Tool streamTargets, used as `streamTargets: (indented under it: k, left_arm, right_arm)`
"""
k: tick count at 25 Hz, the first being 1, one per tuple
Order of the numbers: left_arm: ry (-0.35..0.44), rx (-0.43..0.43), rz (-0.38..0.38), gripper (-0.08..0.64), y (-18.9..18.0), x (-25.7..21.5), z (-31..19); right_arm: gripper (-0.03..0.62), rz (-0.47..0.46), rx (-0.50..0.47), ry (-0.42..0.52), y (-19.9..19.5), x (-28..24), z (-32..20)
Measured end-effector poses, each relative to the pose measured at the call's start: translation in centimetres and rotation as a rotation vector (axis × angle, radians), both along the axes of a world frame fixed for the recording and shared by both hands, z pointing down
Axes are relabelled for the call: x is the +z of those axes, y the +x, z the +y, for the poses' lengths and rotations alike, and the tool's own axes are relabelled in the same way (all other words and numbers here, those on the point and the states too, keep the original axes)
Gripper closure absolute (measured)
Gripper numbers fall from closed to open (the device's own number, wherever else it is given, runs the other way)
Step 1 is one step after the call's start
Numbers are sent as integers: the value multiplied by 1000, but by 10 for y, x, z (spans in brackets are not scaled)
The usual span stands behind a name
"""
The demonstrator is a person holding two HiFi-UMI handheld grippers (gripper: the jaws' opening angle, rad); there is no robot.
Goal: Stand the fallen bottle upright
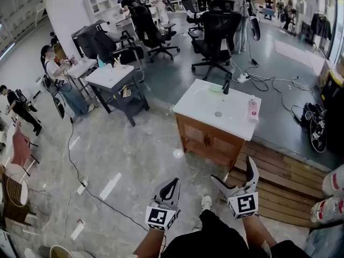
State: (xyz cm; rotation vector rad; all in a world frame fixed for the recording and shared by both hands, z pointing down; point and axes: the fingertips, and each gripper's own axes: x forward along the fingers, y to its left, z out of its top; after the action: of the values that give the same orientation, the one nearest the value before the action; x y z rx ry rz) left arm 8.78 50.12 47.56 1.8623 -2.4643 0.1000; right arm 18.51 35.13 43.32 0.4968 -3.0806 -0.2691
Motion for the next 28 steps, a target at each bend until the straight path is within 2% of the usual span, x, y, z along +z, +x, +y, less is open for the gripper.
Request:
streamTargets:
  k: [4, 9, 12, 19, 28]
  left_arm:
    - [-5, 0, 3, 541, -37, -1, -32]
    - [22, -72, 15, 541, -102, -18, -77]
    - [22, -80, 6, 541, -128, -26, -113]
    - [25, -48, 3, 541, -163, -35, -196]
    - [-7, -12, -1, 541, -177, -34, -263]
  right_arm:
    - [-6, 6, -4, -13, -42, 1, -30]
    - [-6, -14, -7, -13, -93, -17, -82]
    - [-6, -5, -13, -10, -116, -23, -117]
    - [-6, 10, -32, -20, -158, -22, -190]
    - [-6, 17, 10, -59, -168, -11, -269]
